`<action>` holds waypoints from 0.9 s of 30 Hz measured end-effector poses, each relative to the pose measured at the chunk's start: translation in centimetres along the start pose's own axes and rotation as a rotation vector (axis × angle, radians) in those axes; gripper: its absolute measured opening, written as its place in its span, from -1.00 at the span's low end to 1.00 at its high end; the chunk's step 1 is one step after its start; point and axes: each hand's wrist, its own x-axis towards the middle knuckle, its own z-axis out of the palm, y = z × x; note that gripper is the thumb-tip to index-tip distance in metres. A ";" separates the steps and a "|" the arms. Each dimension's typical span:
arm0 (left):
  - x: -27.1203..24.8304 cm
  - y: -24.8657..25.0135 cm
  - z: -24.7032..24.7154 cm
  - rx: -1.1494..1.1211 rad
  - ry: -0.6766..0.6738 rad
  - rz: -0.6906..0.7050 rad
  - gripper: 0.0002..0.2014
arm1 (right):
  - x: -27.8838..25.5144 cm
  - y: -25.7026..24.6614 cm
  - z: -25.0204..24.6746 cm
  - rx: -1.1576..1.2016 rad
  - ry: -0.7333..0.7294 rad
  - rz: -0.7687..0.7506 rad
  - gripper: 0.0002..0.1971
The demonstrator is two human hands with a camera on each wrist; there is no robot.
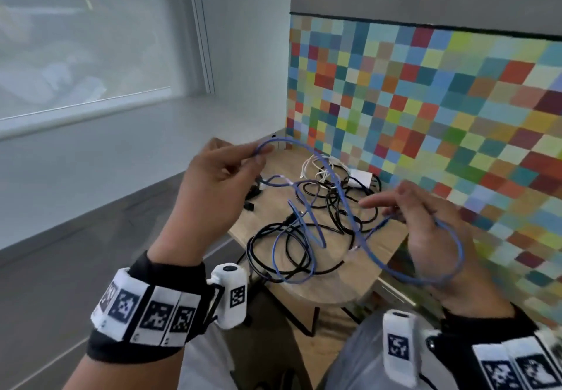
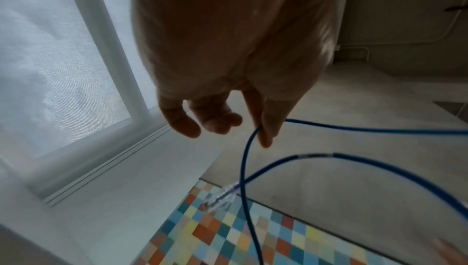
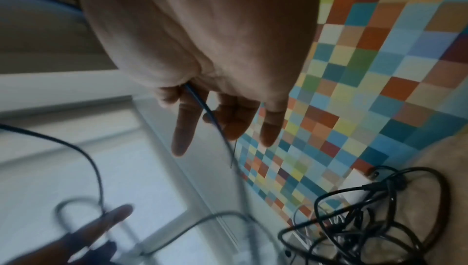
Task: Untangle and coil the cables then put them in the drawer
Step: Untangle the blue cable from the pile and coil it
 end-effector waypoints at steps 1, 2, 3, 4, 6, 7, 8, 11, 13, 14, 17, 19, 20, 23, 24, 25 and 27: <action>-0.4 -0.3 0.3 0.037 -0.027 -0.031 -0.71 | -0.4 0.1 0.9 -0.055 0.012 -0.008 -0.41; -0.8 -0.6 0.5 0.044 -0.055 -0.060 -0.70 | -0.8 0.3 1.7 -0.083 0.022 -0.004 -0.39; -1.3 -0.6 0.6 0.034 -0.082 -0.085 -0.68 | -1.1 0.2 2.3 -0.089 0.026 0.012 -0.39; -1.8 -0.5 0.6 0.019 -0.103 -0.106 -0.66 | -1.3 0.2 2.6 -0.078 0.021 0.023 -0.40; -2.8 0.0 0.5 -0.039 -0.140 -0.144 -0.58 | -1.6 0.1 3.1 -0.010 -0.002 0.042 -0.46; -3.3 0.2 0.3 -0.082 -0.159 -0.165 -0.54 | -1.8 0.0 3.2 0.044 -0.006 0.060 -0.50; -3.7 0.2 0.0 -0.125 -0.172 -0.184 -0.51 | -1.9 0.0 3.4 0.116 0.003 0.067 -0.55; -4.5 -0.8 -0.8 -0.087 -0.198 -0.252 -0.56 | -2.4 -0.1 3.6 0.294 0.075 0.045 -0.65; -5.0 -1.8 -1.2 0.003 -0.206 -0.322 -0.60 | -2.7 -0.3 3.7 0.335 0.116 0.000 -0.72; -5.1 -2.3 -1.3 0.027 -0.210 -0.362 -0.57 | -2.8 -0.3 3.8 0.351 0.126 -0.016 -0.75; -5.1 -3.3 -1.3 0.094 -0.228 -0.406 -0.42 | -3.0 -0.5 4.8 0.400 0.108 -0.024 -0.79; -5.2 -3.0 -1.1 0.214 -0.205 -0.330 -0.51 | -2.9 -0.7 5.6 0.431 0.054 -0.027 -0.76; -5.3 -2.6 -1.0 0.261 -0.201 -0.257 -0.58 | -2.9 -1.0 6.1 0.448 0.014 -0.030 -0.76; -5.5 -1.5 0.0 0.199 -0.353 -0.064 -0.63 | -2.5 -1.9 7.1 0.458 -0.127 -0.047 -0.80; -5.6 -1.3 0.3 0.135 -0.414 -0.038 -0.65 | -2.4 -2.1 7.4 0.463 -0.158 -0.049 -0.80; -5.7 -1.2 0.6 0.080 -0.434 -0.023 -0.69 | -2.2 -2.2 7.6 0.484 -0.175 -0.045 -0.79; -5.7 -1.3 0.6 0.019 -0.361 -0.023 -0.76 | -2.0 -2.2 7.7 0.557 -0.207 -0.010 -0.77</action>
